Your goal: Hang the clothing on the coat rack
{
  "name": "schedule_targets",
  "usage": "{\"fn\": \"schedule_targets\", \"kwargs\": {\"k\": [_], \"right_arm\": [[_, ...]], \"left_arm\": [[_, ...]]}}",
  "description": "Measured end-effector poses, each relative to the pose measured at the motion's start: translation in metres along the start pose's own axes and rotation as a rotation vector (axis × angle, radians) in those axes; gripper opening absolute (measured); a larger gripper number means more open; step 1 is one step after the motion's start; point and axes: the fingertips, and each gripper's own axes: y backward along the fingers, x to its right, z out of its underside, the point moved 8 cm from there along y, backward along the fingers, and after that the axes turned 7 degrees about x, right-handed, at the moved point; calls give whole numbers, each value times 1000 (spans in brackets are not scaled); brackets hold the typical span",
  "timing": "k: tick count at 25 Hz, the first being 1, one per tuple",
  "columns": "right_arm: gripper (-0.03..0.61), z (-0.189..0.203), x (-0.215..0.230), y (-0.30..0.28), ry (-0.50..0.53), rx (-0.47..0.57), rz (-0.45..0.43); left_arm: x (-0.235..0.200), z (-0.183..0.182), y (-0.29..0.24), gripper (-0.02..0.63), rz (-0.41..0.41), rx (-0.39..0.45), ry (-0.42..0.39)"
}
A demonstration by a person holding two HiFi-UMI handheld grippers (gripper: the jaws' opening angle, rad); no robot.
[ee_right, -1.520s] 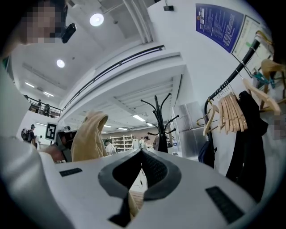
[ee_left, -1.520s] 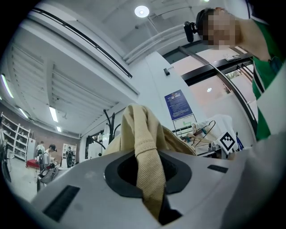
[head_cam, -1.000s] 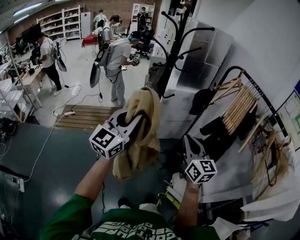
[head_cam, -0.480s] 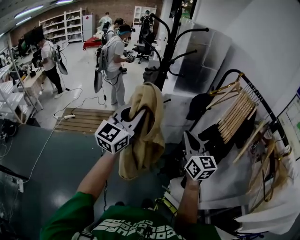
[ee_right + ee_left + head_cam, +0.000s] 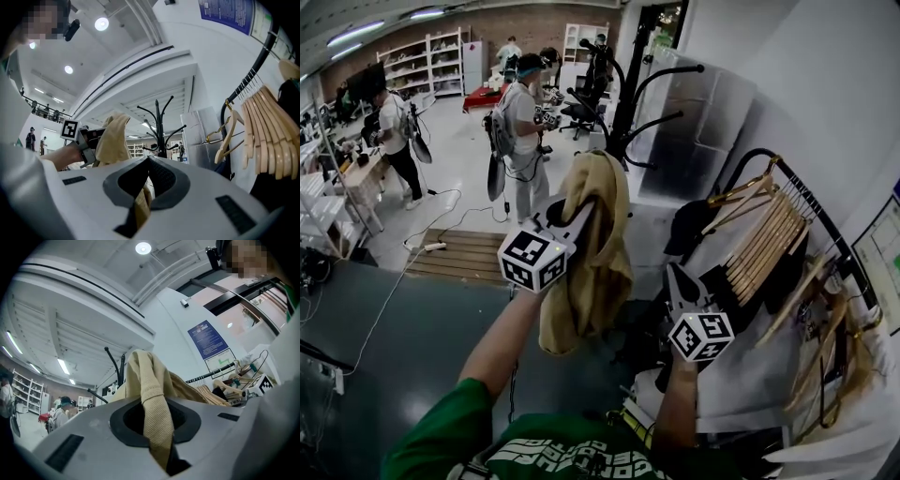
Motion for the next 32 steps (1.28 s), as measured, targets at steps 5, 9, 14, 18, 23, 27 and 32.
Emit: {"fn": "schedule_targets", "kwargs": {"k": [5, 9, 14, 18, 23, 27, 32], "right_arm": [[8, 2, 12, -8, 0, -1, -1], [8, 5, 21, -12, -1, -2, -5], [8, 11, 31, -11, -10, -11, 2], [8, 13, 40, -10, -16, -14, 14], [8, 17, 50, -9, -25, -20, 21], [8, 22, 55, -10, -36, -28, 20], [8, 29, 60, -16, -49, -44, 21]], "left_arm": [[-11, -8, -35, 43, -23, 11, -29], [-20, -4, -65, 43, -36, -9, -47], [-29, 11, -93, 43, -56, -51, -44], [-30, 22, -108, 43, -58, -77, -50], [-31, 38, -120, 43, -65, -111, -38], [-32, 50, -124, 43, -70, -134, -23], [-34, 64, -124, 43, -73, -155, -12]]}}
